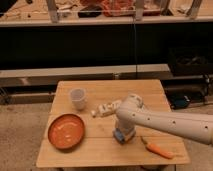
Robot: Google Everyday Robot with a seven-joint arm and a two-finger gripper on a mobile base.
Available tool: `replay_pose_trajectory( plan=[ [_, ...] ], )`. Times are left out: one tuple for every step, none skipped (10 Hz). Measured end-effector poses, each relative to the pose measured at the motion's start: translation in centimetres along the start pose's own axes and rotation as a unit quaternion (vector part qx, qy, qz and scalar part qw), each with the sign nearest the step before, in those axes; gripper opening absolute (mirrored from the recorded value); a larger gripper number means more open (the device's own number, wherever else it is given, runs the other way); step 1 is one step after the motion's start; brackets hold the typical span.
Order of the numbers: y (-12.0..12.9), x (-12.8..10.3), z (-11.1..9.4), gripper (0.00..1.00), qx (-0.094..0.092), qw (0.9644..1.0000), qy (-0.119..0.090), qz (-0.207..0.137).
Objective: Wipe the white sponge on the table
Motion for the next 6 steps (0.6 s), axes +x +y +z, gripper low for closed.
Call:
replay_pose_trajectory(
  plan=[
    [-0.3,-0.2,0.0,0.54,0.0,1.0,0.001,-0.003],
    [-0.6,-0.6,-0.1,0.54,-0.003,0.9999,0.006,-0.01],
    [-1.3,-1.8,-0.1,0.54,-0.003,0.9998,0.008,-0.021],
    [-1.9,-2.8,-0.1,0.54,-0.003,0.9994,0.01,-0.032],
    [-2.6,-4.4,0.0,0.54,-0.003,0.9988,0.014,-0.047],
    [-3.0,-5.1,0.1,0.54,-0.004,0.9982,0.017,-0.057]
  ],
)
